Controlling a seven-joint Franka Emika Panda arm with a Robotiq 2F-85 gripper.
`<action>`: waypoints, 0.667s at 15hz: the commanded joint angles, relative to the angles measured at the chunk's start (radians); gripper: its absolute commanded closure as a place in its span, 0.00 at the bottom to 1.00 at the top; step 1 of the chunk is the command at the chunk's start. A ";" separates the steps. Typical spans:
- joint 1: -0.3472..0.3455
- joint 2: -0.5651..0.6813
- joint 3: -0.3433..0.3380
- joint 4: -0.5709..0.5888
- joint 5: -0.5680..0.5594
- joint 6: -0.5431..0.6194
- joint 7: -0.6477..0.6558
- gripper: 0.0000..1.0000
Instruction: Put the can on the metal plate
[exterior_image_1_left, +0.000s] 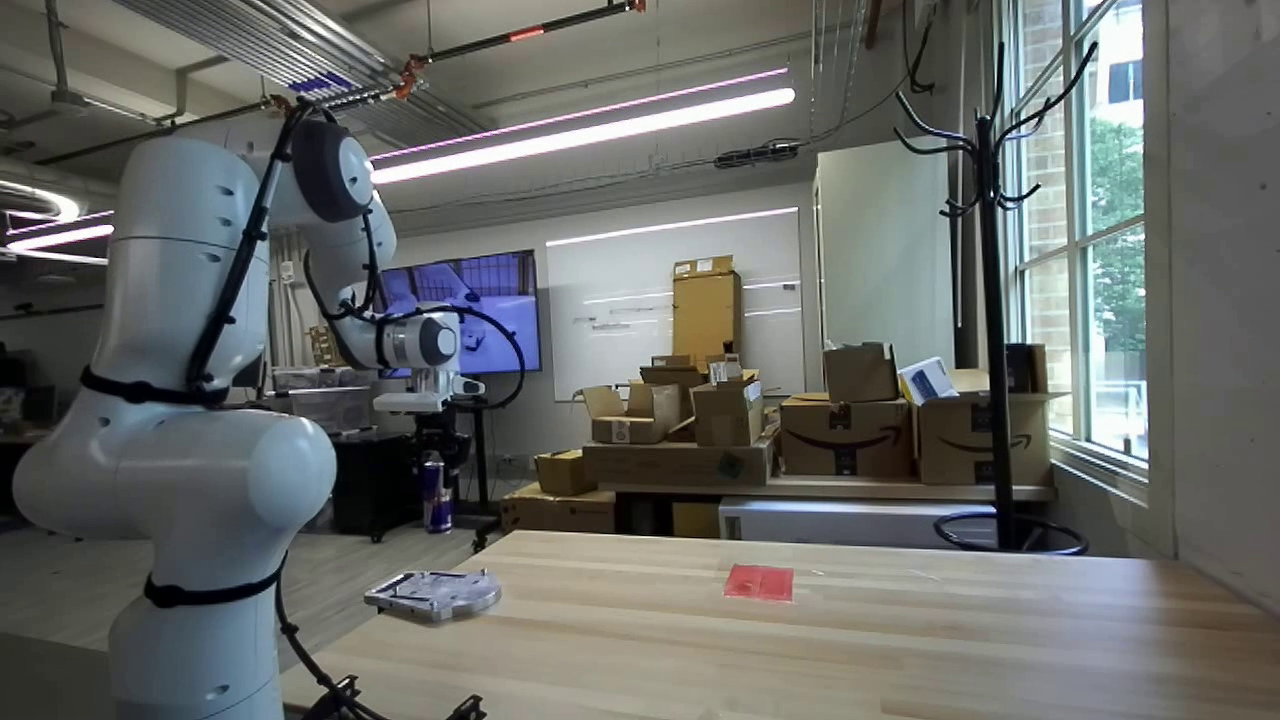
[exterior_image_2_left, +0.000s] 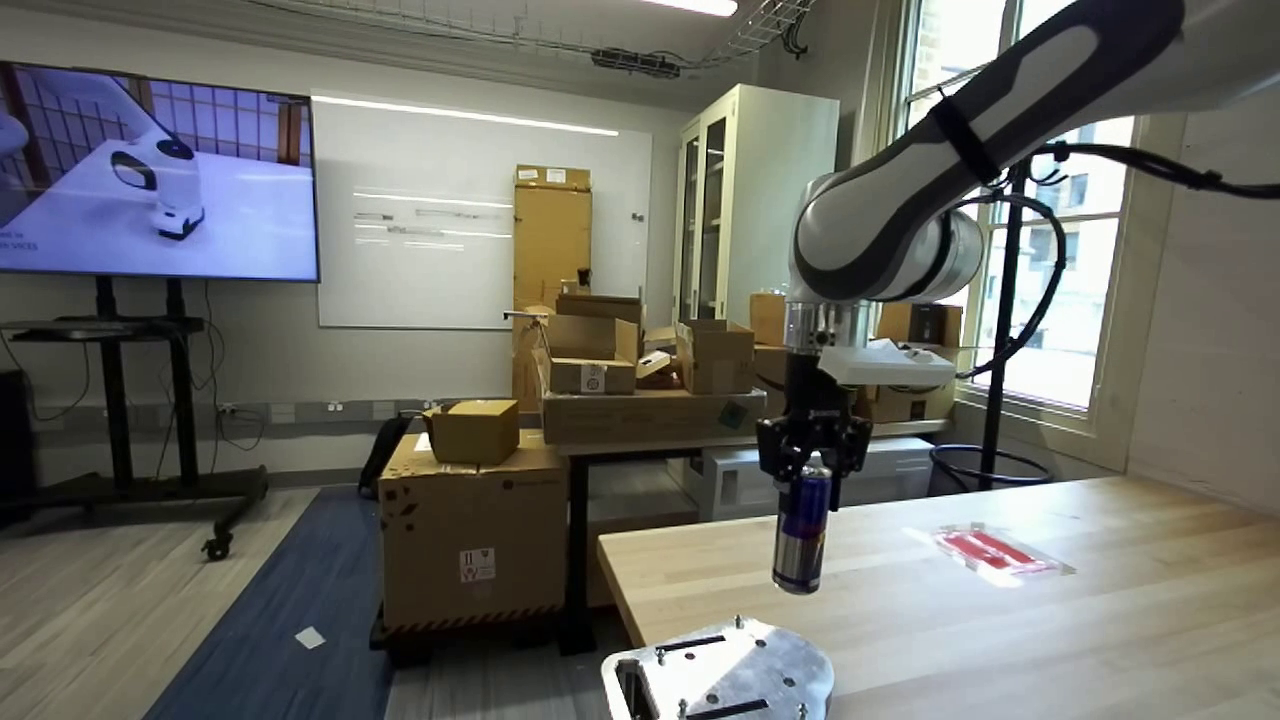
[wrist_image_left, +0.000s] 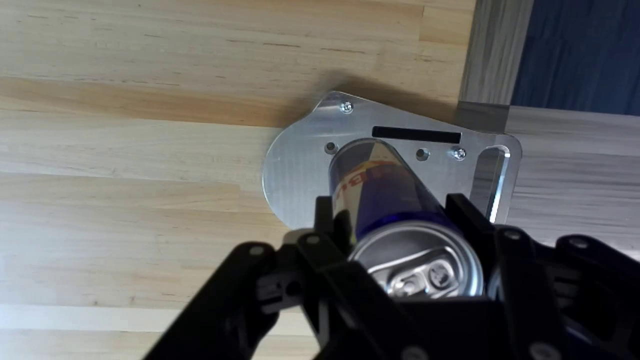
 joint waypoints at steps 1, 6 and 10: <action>0.016 0.085 0.012 0.076 -0.037 0.025 0.027 0.67; 0.040 0.187 0.005 0.117 -0.056 0.077 0.032 0.67; 0.053 0.258 0.001 0.153 -0.058 0.096 0.030 0.67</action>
